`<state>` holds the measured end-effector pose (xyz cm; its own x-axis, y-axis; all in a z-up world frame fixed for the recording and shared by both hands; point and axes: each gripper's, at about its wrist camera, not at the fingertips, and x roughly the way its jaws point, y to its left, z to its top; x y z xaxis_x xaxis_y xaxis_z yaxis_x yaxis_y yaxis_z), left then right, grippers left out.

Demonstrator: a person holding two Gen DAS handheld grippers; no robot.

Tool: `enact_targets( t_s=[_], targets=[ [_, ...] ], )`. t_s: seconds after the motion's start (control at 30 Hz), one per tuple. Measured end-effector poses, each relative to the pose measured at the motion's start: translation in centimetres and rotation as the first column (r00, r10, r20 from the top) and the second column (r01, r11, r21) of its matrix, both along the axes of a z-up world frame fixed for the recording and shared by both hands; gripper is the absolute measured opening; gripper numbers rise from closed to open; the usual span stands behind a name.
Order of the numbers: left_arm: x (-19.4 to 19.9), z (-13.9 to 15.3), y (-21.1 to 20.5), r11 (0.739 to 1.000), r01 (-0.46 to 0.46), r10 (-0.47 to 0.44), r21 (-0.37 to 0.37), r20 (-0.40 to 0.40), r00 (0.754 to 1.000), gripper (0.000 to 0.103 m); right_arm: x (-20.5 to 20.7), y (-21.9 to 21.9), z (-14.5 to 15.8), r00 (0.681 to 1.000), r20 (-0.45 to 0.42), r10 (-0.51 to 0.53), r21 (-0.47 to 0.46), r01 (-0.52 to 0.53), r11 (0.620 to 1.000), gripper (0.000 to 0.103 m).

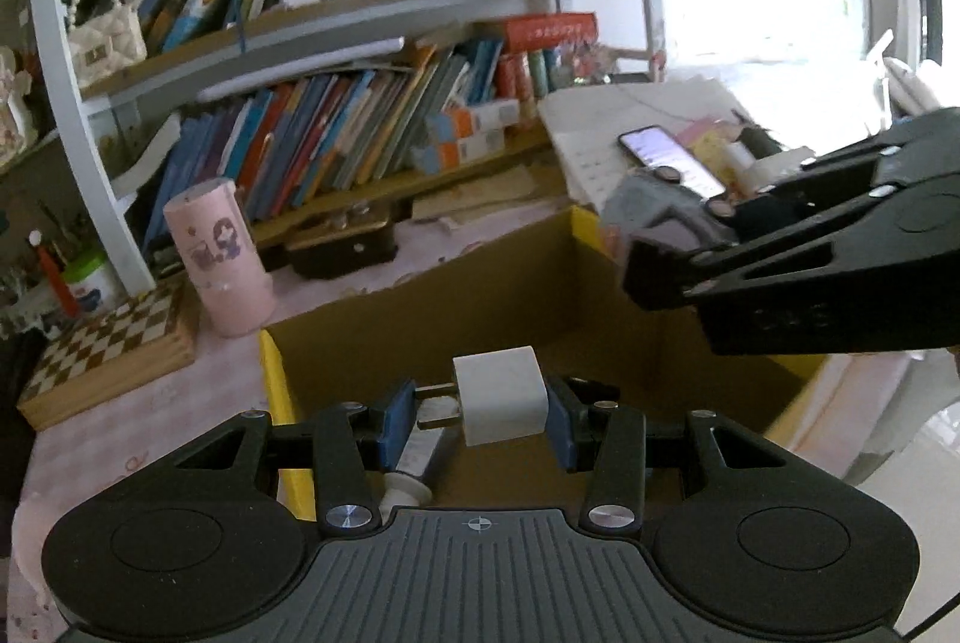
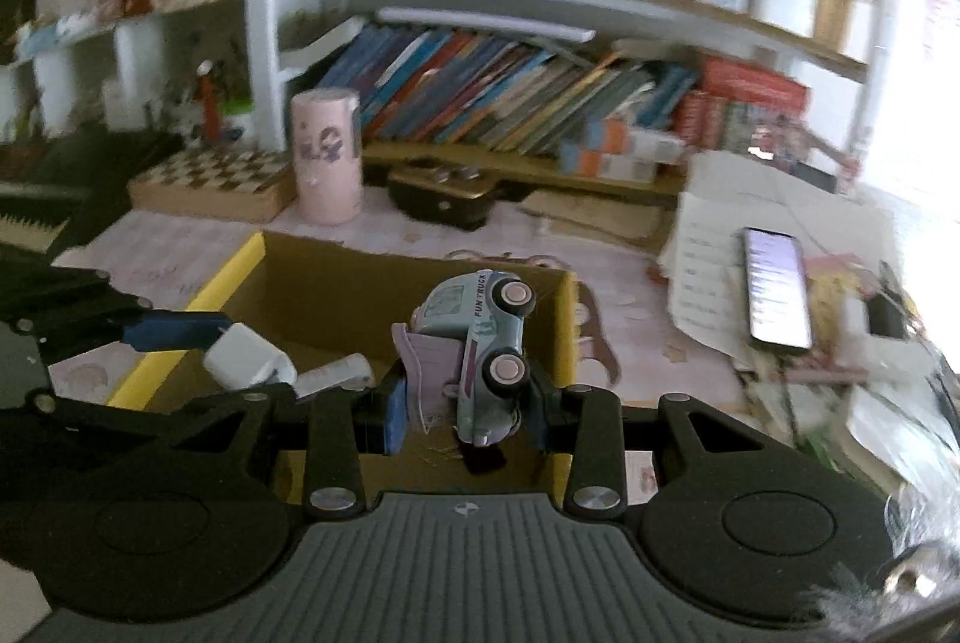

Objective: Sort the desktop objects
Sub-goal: 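Lower into the box and open the right tool while the left tool releases the plug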

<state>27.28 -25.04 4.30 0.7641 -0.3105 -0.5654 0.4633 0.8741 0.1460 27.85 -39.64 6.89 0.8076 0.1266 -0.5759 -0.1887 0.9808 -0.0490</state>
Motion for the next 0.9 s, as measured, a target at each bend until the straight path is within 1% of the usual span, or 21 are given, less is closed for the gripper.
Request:
enact_targets(
  t_s=[0.07,0.2,0.37,0.5,0.63,0.83,0.9],
  targets=[
    [1.1,-0.6,-0.2,1.000,-0.015,0.016,0.003,-0.025,1.000,0.044,1.7,0.4,-0.5,0.999,-0.026,0.029,-0.017,-0.029,0.999,0.035],
    [2.7,-1.4,-0.6,0.999,-0.032,0.033,0.009,-0.075,0.997,0.044,4.9,0.6,-1.5,0.992,-0.103,0.068,-0.015,-0.070,0.997,0.035],
    [4.1,-2.5,-1.6,0.998,-0.014,0.022,0.063,-0.139,0.990,0.044,8.1,1.2,-2.6,0.979,-0.170,0.116,-0.036,-0.123,0.992,0.035],
    [4.7,-3.4,-2.4,0.994,-0.002,0.021,0.106,-0.181,0.983,0.044,10.3,2.2,-3.8,0.955,-0.246,0.166,-0.066,-0.187,0.980,0.035],
    [4.8,-3.6,-2.6,0.993,-0.001,0.024,0.118,-0.197,0.980,0.044,11.8,3.1,-5.2,0.924,-0.324,0.205,-0.078,-0.242,0.967,0.035],
    [4.8,-3.5,-2.8,0.992,0.004,0.022,0.125,-0.209,0.978,0.044,13.2,4.2,-6.6,0.886,-0.409,0.220,-0.072,-0.272,0.960,0.035],
    [4.7,-3.3,-2.7,0.993,0.005,0.019,0.115,-0.207,0.978,0.044,13.4,4.1,-6.9,0.881,-0.424,0.212,-0.060,-0.260,0.964,0.035]
  ],
)
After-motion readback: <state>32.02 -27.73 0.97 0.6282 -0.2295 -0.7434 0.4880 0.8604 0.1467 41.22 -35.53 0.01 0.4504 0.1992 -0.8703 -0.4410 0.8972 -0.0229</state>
